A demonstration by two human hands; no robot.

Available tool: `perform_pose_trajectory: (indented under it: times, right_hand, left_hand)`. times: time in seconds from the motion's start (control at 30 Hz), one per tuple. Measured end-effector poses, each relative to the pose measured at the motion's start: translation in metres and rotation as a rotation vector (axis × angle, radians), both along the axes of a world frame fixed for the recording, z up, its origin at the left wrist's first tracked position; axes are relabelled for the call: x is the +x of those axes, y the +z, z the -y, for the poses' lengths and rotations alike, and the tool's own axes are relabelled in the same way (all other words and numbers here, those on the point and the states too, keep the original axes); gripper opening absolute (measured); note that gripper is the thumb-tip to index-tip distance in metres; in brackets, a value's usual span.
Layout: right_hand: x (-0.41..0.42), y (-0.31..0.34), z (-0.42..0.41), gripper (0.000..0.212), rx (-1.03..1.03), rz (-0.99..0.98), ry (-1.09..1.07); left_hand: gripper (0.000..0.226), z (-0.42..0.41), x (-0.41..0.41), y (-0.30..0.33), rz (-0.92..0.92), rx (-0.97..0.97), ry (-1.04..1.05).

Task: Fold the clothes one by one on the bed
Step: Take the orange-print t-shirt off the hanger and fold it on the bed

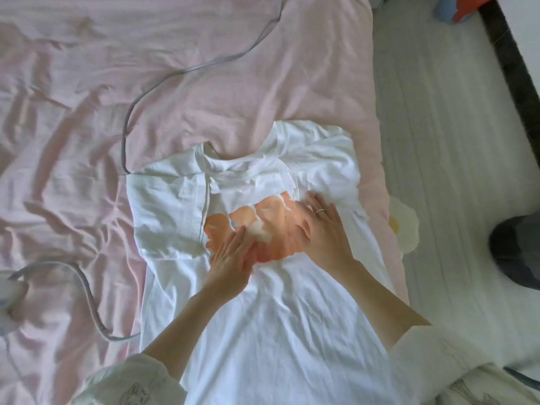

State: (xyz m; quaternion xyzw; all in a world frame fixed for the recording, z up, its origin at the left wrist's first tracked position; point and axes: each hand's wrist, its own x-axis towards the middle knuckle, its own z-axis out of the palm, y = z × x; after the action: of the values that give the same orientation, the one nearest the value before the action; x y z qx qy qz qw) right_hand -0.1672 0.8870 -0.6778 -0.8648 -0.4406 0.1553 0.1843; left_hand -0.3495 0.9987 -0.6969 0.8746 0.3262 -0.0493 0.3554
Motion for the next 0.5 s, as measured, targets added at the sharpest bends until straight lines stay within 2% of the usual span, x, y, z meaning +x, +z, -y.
perform_pose_trajectory:
  times: [0.07, 0.2, 0.27, 0.33, 0.5]
  right_hand:
    - [-0.020, -0.002, 0.020, 0.042, -0.012, 0.030, -0.012]
    - [-0.078, -0.014, 0.077, 0.051, -0.118, 0.067, 0.004]
    - [-0.108, -0.016, 0.102, 0.048, -0.106, 0.066, -0.033]
    - [-0.138, -0.015, 0.127, 0.046, -0.096, 0.058, -0.068]
    - [-0.190, -0.004, 0.180, 0.047, -0.060, -0.020, -0.129]
  left_hand:
    - [0.073, 0.028, -0.021, 0.002, -0.082, 0.055, -0.007]
    - [0.059, 0.087, -0.060, 0.007, -0.198, 0.031, -0.005]
    - [0.073, 0.111, -0.079, 0.011, -0.198, 0.061, 0.004]
    - [0.078, 0.134, -0.099, 0.014, -0.162, 0.095, 0.009]
    - [0.055, 0.173, -0.145, 0.023, -0.102, 0.077, 0.031]
